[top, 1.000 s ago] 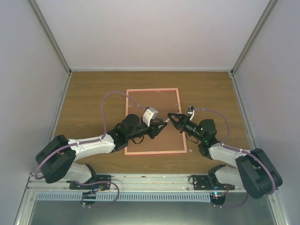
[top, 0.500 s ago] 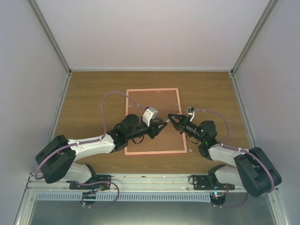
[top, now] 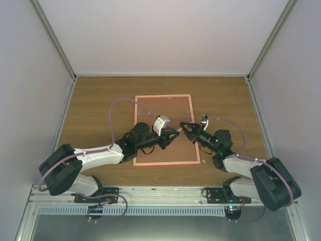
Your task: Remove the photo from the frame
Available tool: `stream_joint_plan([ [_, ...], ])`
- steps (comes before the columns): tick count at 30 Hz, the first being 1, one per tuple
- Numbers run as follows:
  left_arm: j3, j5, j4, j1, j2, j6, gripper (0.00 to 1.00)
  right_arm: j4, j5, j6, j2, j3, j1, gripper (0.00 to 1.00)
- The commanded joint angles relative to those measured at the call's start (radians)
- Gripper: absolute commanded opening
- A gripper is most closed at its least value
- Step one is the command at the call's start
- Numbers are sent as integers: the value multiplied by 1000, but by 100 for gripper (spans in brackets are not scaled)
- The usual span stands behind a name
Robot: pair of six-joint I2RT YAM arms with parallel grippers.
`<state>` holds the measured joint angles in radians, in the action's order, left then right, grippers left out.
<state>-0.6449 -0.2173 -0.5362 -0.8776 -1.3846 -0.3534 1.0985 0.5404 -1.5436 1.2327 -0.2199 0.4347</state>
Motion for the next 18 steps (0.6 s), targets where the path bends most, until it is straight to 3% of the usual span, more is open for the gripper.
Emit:
stream_joint_plan([
  [1,-5,-6,-66,-6,-23,2,26,55,5,-12,7,10,4,1],
  [4,-6,-5,-68,-6,-23,1,25,55,7,-12,8,10,5,1],
  [13,-1,4,-68,-6,0,5,7,58,12,-9,19,18,5,1],
  [18,-2,29,-25,-4,24,21,0,51,20,7,33,29,-9,15],
])
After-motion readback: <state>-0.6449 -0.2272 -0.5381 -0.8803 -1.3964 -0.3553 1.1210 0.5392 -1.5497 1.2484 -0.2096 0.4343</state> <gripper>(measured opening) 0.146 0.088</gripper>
